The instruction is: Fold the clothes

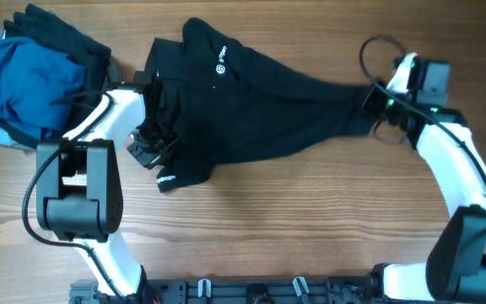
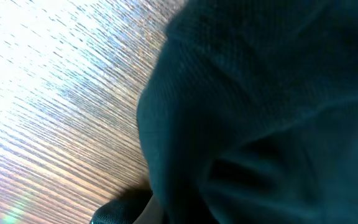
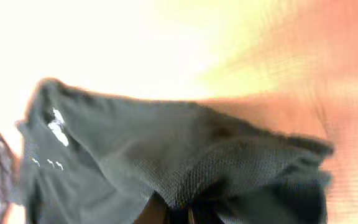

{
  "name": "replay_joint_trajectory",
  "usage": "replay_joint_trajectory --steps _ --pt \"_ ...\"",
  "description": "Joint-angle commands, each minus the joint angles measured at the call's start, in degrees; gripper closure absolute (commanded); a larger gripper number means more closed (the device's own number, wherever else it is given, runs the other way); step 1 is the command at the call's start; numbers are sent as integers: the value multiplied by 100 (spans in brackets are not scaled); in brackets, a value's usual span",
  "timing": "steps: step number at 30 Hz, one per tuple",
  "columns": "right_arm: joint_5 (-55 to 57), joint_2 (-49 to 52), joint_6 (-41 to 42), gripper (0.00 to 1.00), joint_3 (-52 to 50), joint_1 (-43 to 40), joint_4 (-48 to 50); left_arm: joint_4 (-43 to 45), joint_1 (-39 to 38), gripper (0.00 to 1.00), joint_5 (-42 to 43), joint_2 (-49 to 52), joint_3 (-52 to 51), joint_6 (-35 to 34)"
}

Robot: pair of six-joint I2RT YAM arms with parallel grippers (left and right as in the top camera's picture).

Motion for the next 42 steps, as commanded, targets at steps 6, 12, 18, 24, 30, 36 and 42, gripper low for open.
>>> replay_joint_trajectory --steps 6,12,18,24,30,36,42 --pt "682 103 33 34 125 -28 1423 0 -15 96 -98 -138 -44 90" --pt "684 271 -293 23 109 -28 791 0 -15 96 -101 -138 -44 90" --pt "1008 271 -553 23 -13 -28 -1034 0 -15 96 -101 -138 -44 90" --pt "737 271 -581 28 -1060 33 -577 44 -15 95 -98 -138 -44 90" --pt "568 455 -529 33 -1644 284 739 44 -15 95 -98 -138 -44 90" --pt "691 876 -522 90 -1644 411 970 39 -15 96 -98 -138 -44 90" --pt "743 149 -627 96 -752 122 -2317 44 -15 95 -98 -138 -44 90"
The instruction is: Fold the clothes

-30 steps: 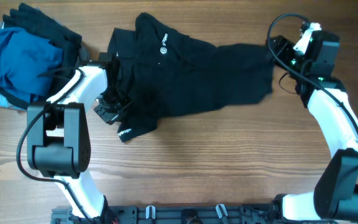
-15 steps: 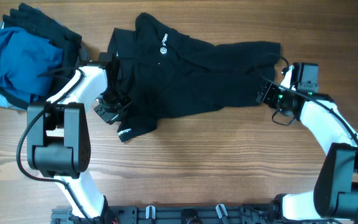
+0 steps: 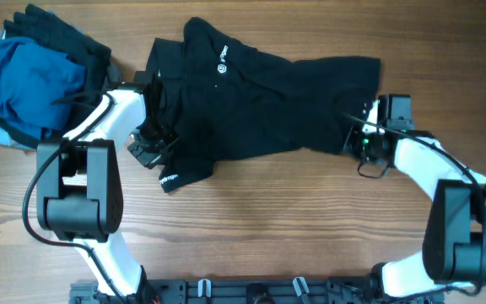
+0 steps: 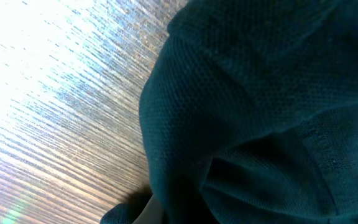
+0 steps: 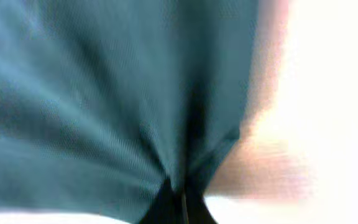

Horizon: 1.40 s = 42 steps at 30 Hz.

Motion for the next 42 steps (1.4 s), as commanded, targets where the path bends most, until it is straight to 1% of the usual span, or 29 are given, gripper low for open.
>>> replay_joint_trajectory --steps 1,2,3,4,5,6,7,8,10,12,14,16,17,20,21,23,24,26,32,37,38,41,42 --pt "83 -597 -103 96 881 -271 -1718 -4 -11 95 -98 -138 -37 90" --pt "87 -745 -120 96 1283 -382 -2155 -4 -11 95 -98 -138 -37 90" --pt "90 -863 -216 96 1742 -525 -2326 -2 -11 95 -98 -138 -37 90" --pt "223 -911 -188 96 2140 -654 -2144 0 -11 95 -98 -138 -37 90" --pt "278 -911 -205 95 2321 -717 -1690 -2 -11 95 -98 -138 -37 90" --pt "275 -907 -208 74 2339 -734 -1128 -2 -11 95 -98 -138 -37 90" --pt "273 -879 -201 48 2326 -734 -778 -2 -11 95 -98 -138 -37 90" --pt "162 -658 -192 27 2321 -649 -647 -2 -11 95 -96 -138 -37 90" --pt "168 -452 -205 20 2315 -575 -1069 -4 -11 95 -98 -138 -37 90" --pt "177 -212 -210 17 2310 -529 -1617 0 -11 95 -98 -138 -37 90" --pt "262 92 -299 17 2310 -525 -2118 20 -11 95 -101 -138 -37 92" --pt "463 422 -411 18 2310 -525 -2404 39 -11 95 -101 -138 -37 92" --pt "522 586 -457 21 2310 -525 -2424 37 -11 95 -101 -138 -37 92" --pt "511 1034 -664 38 2310 -518 -2406 37 -11 95 -101 -138 -37 92" --pt "483 1156 -662 42 2310 -514 -2409 39 -11 95 -101 -138 -37 92" --pt "-50 1469 -935 47 2310 -507 -2358 44 -11 95 -101 -138 -37 92" --pt "-437 1617 -1143 47 2310 -485 -2315 48 -11 95 -101 -138 -37 92" --pt "-785 1810 -1226 47 2310 -413 -2216 63 -11 95 -98 -138 -37 90" --pt "-1080 1858 -1191 46 2312 -267 -1880 63 -11 95 -98 -138 -37 92" --pt "-1054 1858 -774 48 2312 -269 -1360 59 -11 95 -98 -138 -37 92" --pt "-960 1858 -730 50 2312 -273 -1314 59 -11 95 -98 -138 -37 92" --pt "-704 1858 -503 61 2312 -271 -1239 61 -11 94 -98 -138 -37 92" --pt "-708 1858 -503 70 2312 -271 -1241 59 -11 94 -98 -138 -37 92"
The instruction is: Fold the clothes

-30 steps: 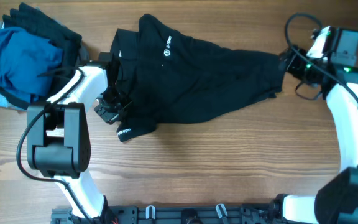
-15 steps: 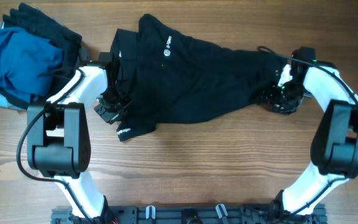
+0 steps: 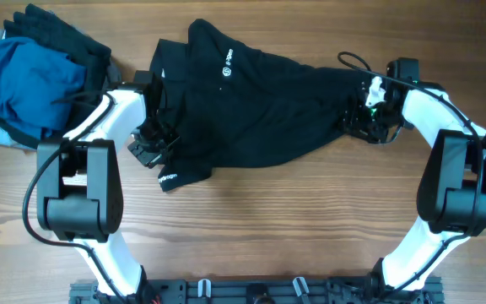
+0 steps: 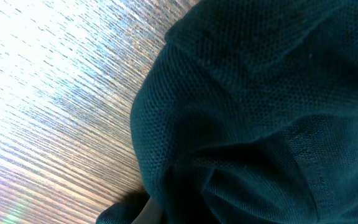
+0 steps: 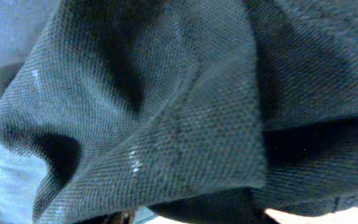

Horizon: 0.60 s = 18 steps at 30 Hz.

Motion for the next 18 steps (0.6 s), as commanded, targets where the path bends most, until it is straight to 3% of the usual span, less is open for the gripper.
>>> replay_joint_trajectory --steps 1,2,4,13,18 --pt "173 133 238 79 -46 13 44 -4 -7 94 -98 -138 -31 52" --pt "173 133 240 87 -46 13 17 -2 -7 94 -98 -138 -31 52" --pt "175 133 238 92 -46 13 -181 -4 -7 94 -98 -138 -31 50" --pt "833 131 96 94 184 -120 -1679 -4 -7 94 -98 -138 -31 52" --pt "769 57 -732 89 1001 -221 -3123 -2 -7 94 -98 -138 -31 50"
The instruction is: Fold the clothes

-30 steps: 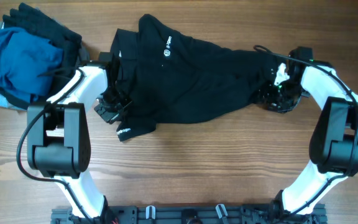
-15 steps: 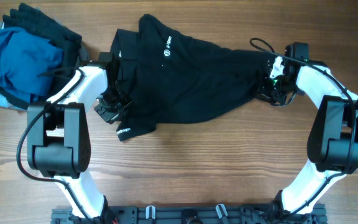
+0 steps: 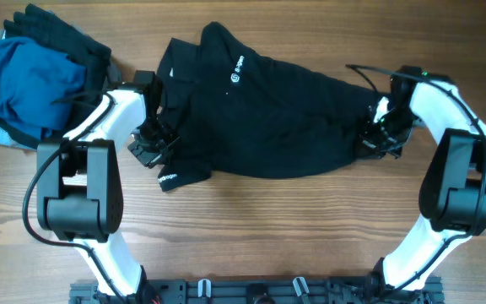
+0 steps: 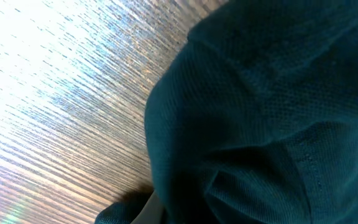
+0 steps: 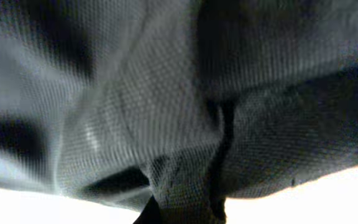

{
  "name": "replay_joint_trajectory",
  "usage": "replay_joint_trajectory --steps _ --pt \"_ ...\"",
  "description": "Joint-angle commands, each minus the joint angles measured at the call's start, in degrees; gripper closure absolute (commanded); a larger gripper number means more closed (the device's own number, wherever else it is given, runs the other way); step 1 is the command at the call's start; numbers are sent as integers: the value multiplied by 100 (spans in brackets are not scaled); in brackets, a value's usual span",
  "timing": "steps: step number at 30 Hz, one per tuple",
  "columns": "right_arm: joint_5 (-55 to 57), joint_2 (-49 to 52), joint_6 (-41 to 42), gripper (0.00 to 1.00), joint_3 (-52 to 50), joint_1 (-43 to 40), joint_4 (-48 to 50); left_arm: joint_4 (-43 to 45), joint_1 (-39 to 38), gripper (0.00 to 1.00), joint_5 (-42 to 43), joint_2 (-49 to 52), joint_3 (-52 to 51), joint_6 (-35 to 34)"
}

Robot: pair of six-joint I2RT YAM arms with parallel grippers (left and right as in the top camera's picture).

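Note:
A black polo shirt (image 3: 260,110) with a small white logo (image 3: 237,77) lies spread across the middle of the wooden table (image 3: 268,228). My left gripper (image 3: 152,145) is shut on the shirt's left edge, and dark knit fabric (image 4: 260,118) fills its wrist view. My right gripper (image 3: 376,138) is shut on the shirt's right end, with bunched cloth (image 5: 185,124) pinched between its fingers.
A heap of other clothes sits at the far left: a blue garment (image 3: 24,80) with a black one (image 3: 62,34) behind it. The right arm's cable (image 3: 365,76) loops over the shirt's right end.
My right gripper has moved down toward the near side with the shirt's right end. The shirt's body has shifted right and lies wider. The left gripper holds in place.
First the right gripper held the shirt's end stretched far right at the back. Then it was nearer the middle with the cloth squared off. It then stood farther back, and now lower, with the shirt spread wider. The left gripper stayed shut on the left edge.

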Motion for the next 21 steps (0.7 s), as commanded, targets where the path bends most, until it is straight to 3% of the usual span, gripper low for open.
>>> replay_joint_trajectory --steps 1,7,11,13,15,21 --pt "146 -15 -708 87 426 -33 -479 -4 -7 94 -96 -138 -33 50" --pt "-789 -15 -1777 84 634 -33 -756 -4 -7 94 -98 -138 -33 50" --pt "-28 -15 -883 82 632 -37 -673 -4 -7 94 -98 -138 -33 52" --pt "-28 -15 -942 84 632 -37 -752 -4 -7 94 -98 -138 -33 52" --pt "-39 -15 -986 96 632 -31 -831 -7 -7 95 -98 -138 -33 52" --pt "-267 -776 -817 96 708 -175 -350 -249 9 96 -256 -542 205 667"
